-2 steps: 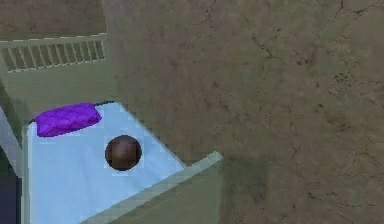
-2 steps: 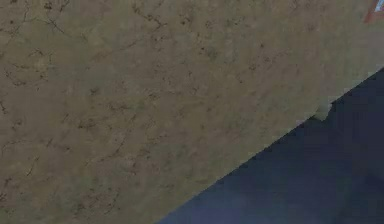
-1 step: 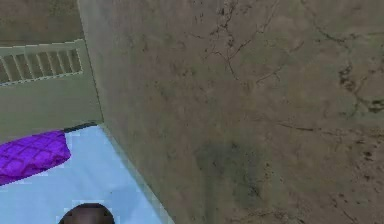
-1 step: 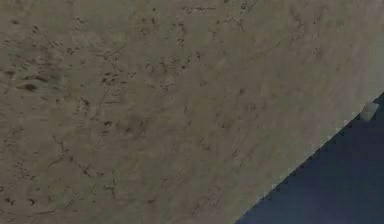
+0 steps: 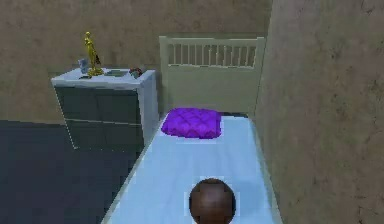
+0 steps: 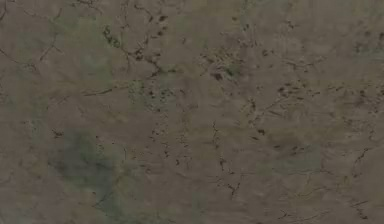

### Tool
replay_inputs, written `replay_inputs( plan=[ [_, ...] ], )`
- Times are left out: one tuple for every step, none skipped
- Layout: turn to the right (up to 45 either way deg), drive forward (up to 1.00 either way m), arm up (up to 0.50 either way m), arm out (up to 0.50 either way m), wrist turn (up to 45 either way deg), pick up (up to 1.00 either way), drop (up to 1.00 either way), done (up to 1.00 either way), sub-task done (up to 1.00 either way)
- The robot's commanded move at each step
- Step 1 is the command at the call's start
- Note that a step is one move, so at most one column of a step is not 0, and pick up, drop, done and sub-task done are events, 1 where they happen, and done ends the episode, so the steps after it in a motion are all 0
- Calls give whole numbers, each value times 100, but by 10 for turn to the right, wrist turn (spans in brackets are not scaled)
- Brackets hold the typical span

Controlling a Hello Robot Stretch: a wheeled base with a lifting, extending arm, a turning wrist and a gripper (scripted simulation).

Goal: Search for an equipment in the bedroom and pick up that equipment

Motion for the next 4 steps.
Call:
replay_inputs(
  plan=[
    [-450,0,0,0,0,0,0,0,0],
    [-330,0,0,0,0,0,0,0,0],
    [0,0,50,0,0,0,0,0,0],
    [0,0,16,0,0,0,0,0,0]
  ],
)
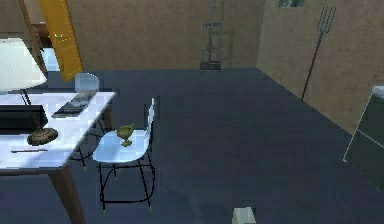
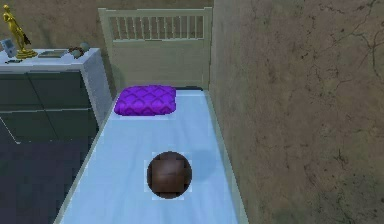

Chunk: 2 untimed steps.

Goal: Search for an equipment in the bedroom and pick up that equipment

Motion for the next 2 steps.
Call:
replay_inputs(
  plan=[
    [0,0,0,32,0,0,0,0,0],
    [0,0,0,0,450,0,0,0,0]
  ],
)
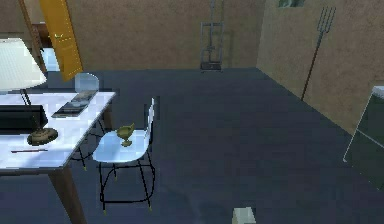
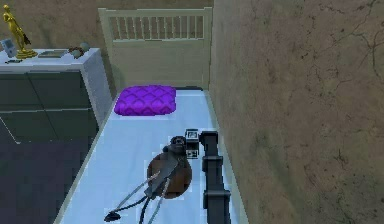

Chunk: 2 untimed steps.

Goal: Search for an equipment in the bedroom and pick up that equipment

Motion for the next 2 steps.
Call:
replay_inputs(
  plan=[
    [0,0,0,0,450,0,0,0,0],
    [0,0,0,0,450,0,0,0,0]
  ],
)
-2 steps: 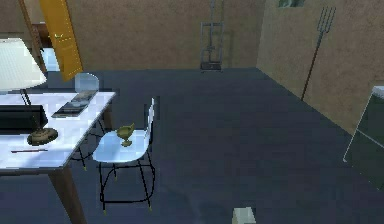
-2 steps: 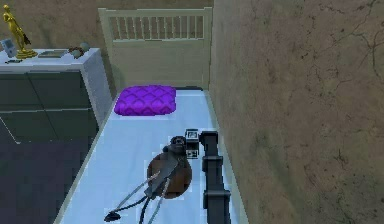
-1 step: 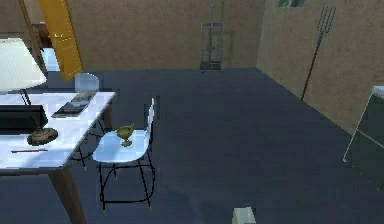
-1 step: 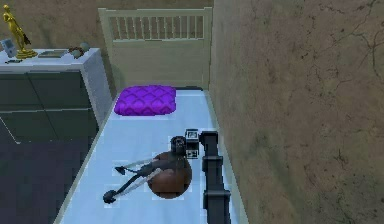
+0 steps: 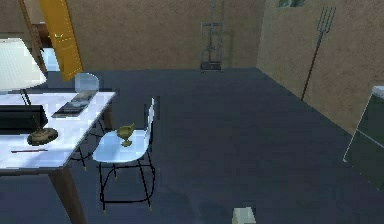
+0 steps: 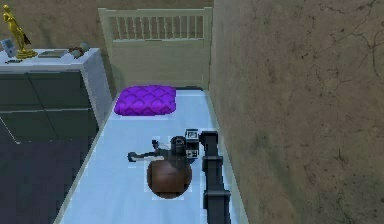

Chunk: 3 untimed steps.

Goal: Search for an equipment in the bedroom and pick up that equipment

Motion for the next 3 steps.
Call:
replay_inputs(
  plan=[
    [0,0,0,0,210,0,0,0,0],
    [0,0,-30,0,0,0,0,0,0],
    [0,0,0,0,0,100,0,0,0]
  ],
)
